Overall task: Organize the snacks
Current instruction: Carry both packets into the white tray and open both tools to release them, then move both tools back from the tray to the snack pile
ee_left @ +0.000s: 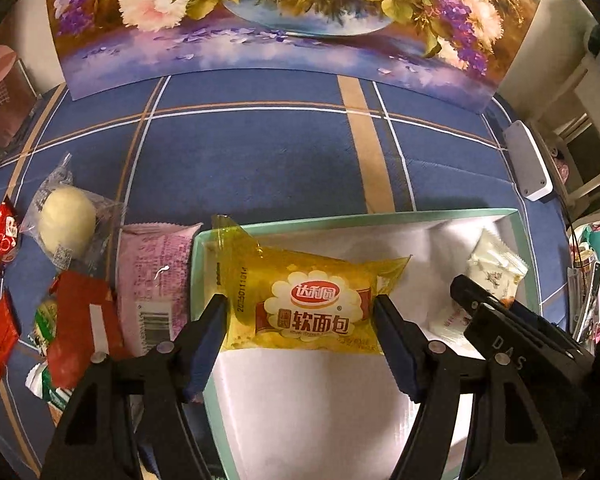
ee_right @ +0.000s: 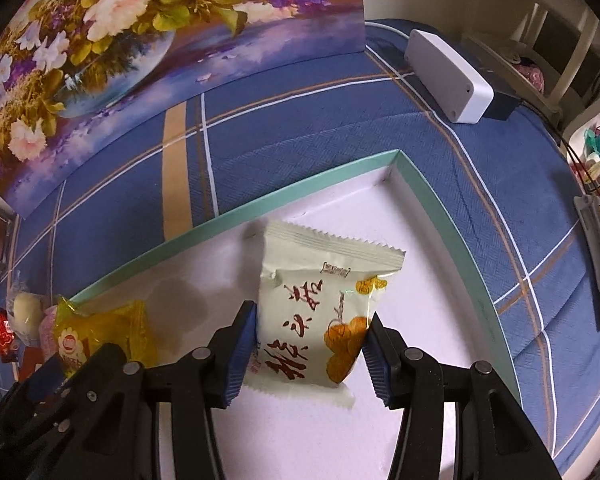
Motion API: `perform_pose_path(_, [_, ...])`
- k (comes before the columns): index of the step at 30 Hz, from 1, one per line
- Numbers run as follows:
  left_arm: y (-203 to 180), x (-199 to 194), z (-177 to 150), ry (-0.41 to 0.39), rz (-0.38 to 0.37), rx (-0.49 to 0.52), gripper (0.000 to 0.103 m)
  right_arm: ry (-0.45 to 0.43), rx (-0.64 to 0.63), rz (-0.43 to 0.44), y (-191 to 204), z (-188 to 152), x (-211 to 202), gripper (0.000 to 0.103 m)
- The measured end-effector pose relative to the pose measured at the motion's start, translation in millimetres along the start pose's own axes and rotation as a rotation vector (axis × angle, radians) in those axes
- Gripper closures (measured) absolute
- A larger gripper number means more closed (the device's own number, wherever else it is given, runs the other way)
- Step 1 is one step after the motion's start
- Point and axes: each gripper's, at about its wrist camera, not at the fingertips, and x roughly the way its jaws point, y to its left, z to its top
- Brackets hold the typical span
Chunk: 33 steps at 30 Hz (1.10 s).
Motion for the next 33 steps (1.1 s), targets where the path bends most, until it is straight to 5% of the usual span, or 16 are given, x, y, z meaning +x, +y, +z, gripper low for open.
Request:
perform_pose_path(3, [1.2,-7.2,-1.8,-0.006,-0.003,-0.010,0.023,-0.015,-0.003,0.004,0.1,0.0,-8.2,0.033])
perform_pose_path(12, [8.3,-48.3,-10.3,-0.081,0.048,-0.026,0.021,-0.055,-0.012,0.016,-3.5,-9.6,-55.6,0.033])
perform_pose_path(15, [13.1,-60.9,-16.5,-0.123,0.105,-0.021,0.002,-0.066,-0.034,0.027,-3.0,-14.3,-68.7,0.033])
perform_pose_path(19, [26.0,-73.0,-24.4,-0.184,0.153,-0.020,0.002,-0.085,-0.052,0.028,-1.3,-27.9,-81.0,0.016])
perform_pose_path(23, [43.2,-83.1,-32.1,-0.231,0.207,-0.027,0.002,-0.100,-0.072,0.036,2.7,-41.3,-84.6,0.015])
perform_pose_path(26, [58.4,-90.3,-36.0,-0.259,0.227,-0.053,0.002,-0.121,-0.084,0.047,8.4,-53.5,-87.0,0.000])
perform_pose_path(33, [91.2,-101.8,-54.4,-0.288,0.260,-0.106,0.002,-0.133,-0.131,0.074,38.3,-82.5,-88.8,0.000])
